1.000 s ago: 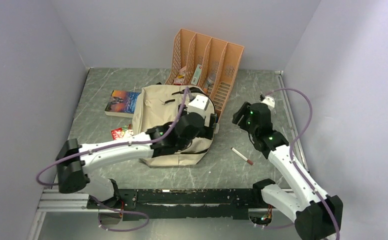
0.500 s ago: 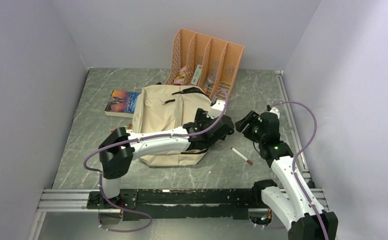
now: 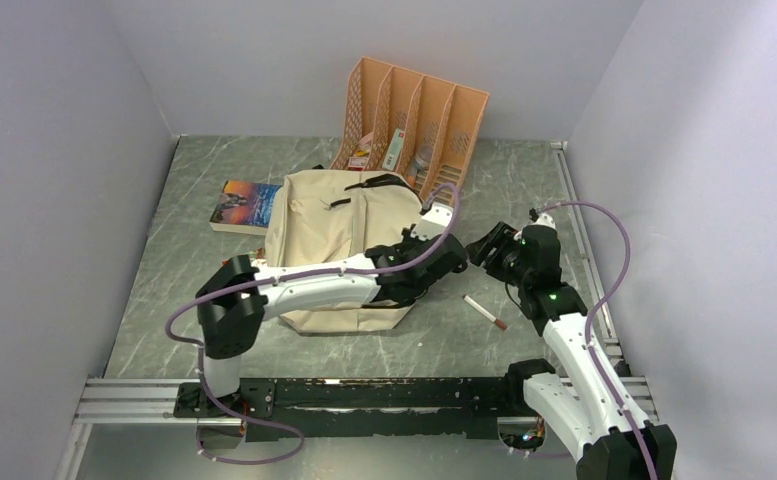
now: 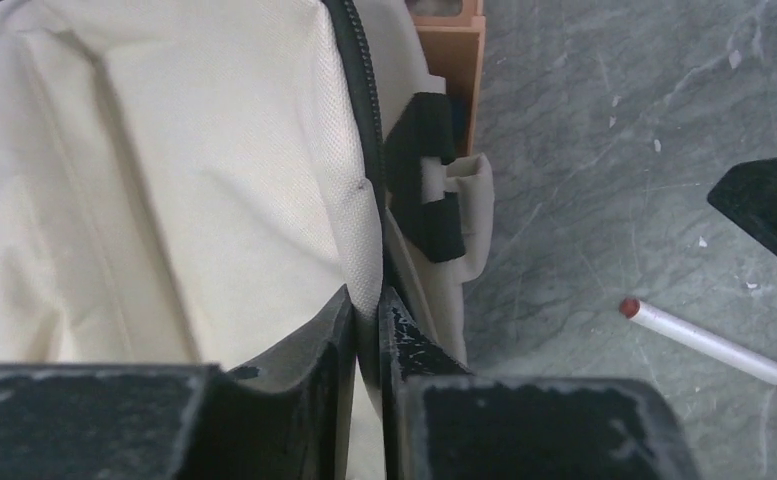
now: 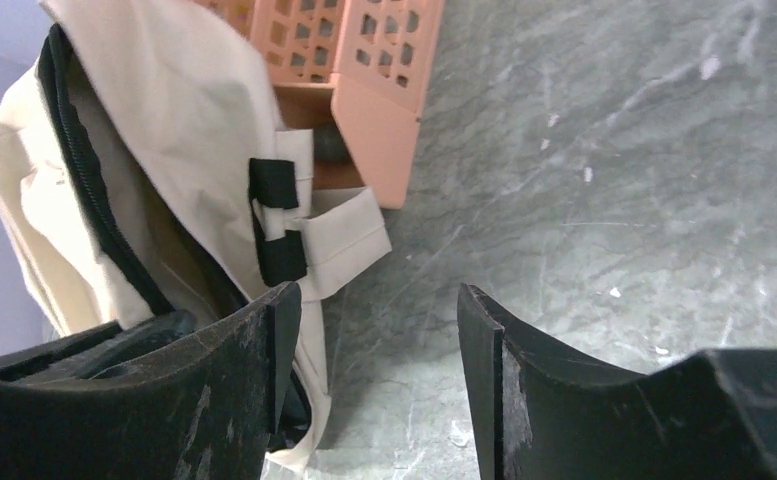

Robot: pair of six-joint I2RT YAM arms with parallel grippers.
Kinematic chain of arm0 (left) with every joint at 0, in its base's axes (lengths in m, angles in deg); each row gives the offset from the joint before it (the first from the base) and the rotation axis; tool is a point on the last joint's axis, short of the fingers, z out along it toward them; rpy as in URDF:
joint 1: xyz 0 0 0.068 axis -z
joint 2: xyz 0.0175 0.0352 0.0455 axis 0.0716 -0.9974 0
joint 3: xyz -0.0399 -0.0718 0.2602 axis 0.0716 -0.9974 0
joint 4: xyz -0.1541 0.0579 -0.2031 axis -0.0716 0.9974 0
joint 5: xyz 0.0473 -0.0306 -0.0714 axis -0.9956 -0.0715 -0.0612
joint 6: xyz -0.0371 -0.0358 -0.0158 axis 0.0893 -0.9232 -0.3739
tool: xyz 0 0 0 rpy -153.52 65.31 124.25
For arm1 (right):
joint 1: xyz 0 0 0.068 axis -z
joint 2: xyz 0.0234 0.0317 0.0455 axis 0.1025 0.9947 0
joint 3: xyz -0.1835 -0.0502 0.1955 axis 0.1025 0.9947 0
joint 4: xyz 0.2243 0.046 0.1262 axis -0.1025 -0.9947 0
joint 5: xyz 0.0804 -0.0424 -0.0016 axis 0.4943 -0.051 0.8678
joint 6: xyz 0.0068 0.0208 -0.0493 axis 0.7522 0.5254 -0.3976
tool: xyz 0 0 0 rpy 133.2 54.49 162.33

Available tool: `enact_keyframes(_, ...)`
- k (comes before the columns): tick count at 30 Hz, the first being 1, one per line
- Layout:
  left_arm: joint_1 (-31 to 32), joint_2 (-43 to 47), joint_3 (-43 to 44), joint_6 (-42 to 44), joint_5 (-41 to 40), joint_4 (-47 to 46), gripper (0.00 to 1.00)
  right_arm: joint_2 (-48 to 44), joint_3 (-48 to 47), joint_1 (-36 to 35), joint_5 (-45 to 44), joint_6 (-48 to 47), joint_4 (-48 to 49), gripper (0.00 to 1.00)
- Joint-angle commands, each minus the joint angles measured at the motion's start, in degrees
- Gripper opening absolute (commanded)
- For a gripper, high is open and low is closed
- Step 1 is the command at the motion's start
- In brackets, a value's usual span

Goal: Pack the student bag
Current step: Adjust the student bag at the center of the board.

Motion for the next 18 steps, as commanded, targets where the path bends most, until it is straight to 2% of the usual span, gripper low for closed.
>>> enact_keyframes(1, -0.74, 8.78, -3.06, 3.29, 0.37, -2.68, 0.12, -0.92, 1.4, 0.44, 6.58, -1.9, 4.84, 0.62)
enact_keyframes(3, -1.85, 12.21, -5.43, 4.22, 2.55, -3.93, 0.05, -0.9, 1.94, 0.45, 10.47, -2.1, 7.36, 0.62)
enact_keyframes(7, -4.51, 20.58, -11.25, 5.78, 7.03, -6.38, 0.05, 1.48, 1.94, 0.31, 18.74, -2.23, 11.2, 0.65)
enact_keyframes(9, -6.0, 24.01, -13.69, 6.41, 8.14, -6.68, 0.05, 3.75, 1.99, 0.26, 22.65, -1.6, 13.72, 0.73)
enact_keyframes(11, -7.34, 26.94, -15.94, 7.16, 9.02, -6.72, 0.05, 6.55, 1.97, -0.49, 25.31, -0.95, 16.4, 0.76)
enact_keyframes(14, -9.69, 30.38, -19.1, 7.81, 10.72, -6.72, 0.05, 10.99, 0.32, -4.57, 24.26, -1.63, 18.48, 0.8)
enact_keyframes(18, -12.73, 33.94, -22.7, 7.8, 12.58, -6.32, 0.05, 17.48, -3.23, -11.94, 17.36, -2.91, 17.64, 0.81)
